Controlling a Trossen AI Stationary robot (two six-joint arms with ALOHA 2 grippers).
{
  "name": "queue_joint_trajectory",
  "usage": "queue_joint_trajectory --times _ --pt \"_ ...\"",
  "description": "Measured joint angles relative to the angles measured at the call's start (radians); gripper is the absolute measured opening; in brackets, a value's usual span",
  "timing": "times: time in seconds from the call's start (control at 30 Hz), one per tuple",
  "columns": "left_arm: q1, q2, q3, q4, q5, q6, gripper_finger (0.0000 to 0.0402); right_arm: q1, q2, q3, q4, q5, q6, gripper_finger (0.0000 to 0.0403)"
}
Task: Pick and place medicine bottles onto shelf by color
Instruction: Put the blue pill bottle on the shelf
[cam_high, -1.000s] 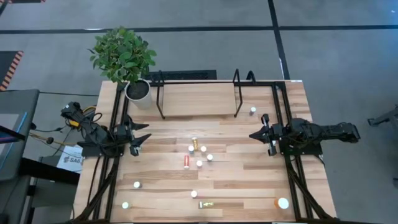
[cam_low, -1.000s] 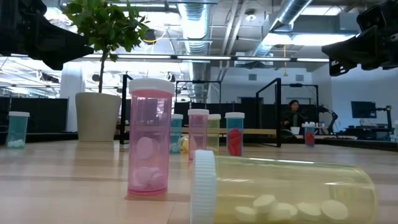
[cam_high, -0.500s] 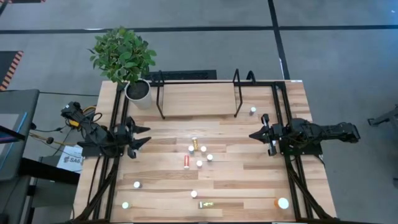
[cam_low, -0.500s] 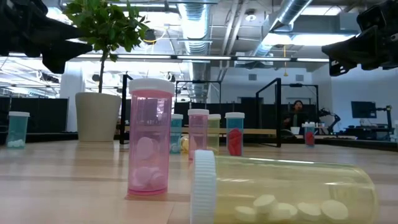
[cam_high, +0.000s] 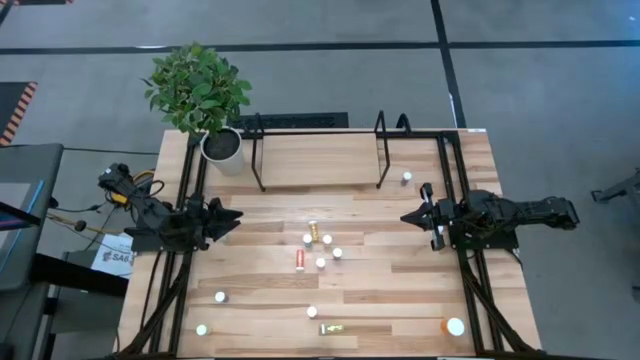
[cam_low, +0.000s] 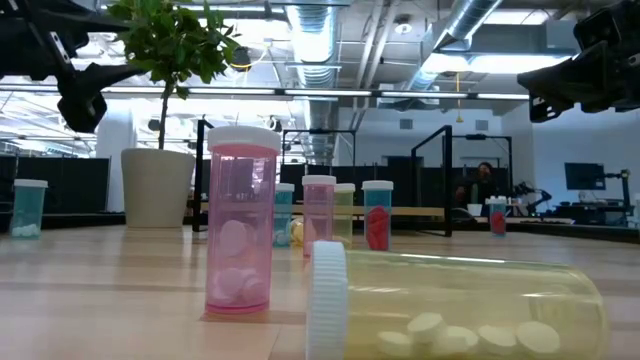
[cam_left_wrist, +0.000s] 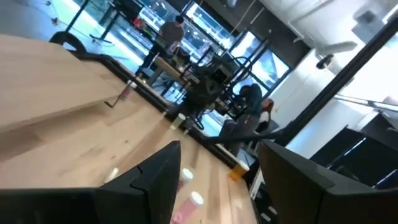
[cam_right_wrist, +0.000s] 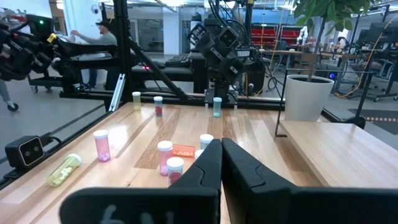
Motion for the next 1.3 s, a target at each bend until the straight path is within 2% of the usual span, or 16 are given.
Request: queue_joint_trajectory --times 0.2,0.37,0.63,0.83,1.03,1.17,1.3 --pt "0.0 0.0 0.0 0.06 -0.003 -0.088 0.0204 0.0 0.0 0.0 0.0 0.0 0.0 0.0026" --pt "0.0 0.0 0.0 0.144 -0.077 -0.119 0.0204 0.0 0.0 0.0 0.0 0.0 0.0 0.0026" --pt "0.0 0.013 0.025 0.241 0.043 -0.124 0.0204 0.0 0.0 0.0 0.0 0.0 0.0 0.0026" --pt "0.0 0.109 0.085 0.414 0.013 0.068 0.0204 0.0 0.0 0.0 0.0 0.0 0.0 0.0026" --pt "0.0 0.292 0.184 0.58 0.064 0.316 0.0204 0.0 0.0 0.0 0.0 0.0 0.0 0.0026" --pt "0.0 0.397 0.265 0.577 0.08 0.49 0.0204 0.0 0.0 0.0 0.0 0.0 0.0 0.0026" --pt "0.001 0.467 0.343 0.532 -0.009 0.535 0.0204 0.0 0.0 0.0 0.0 0.0 0.0 0.0026"
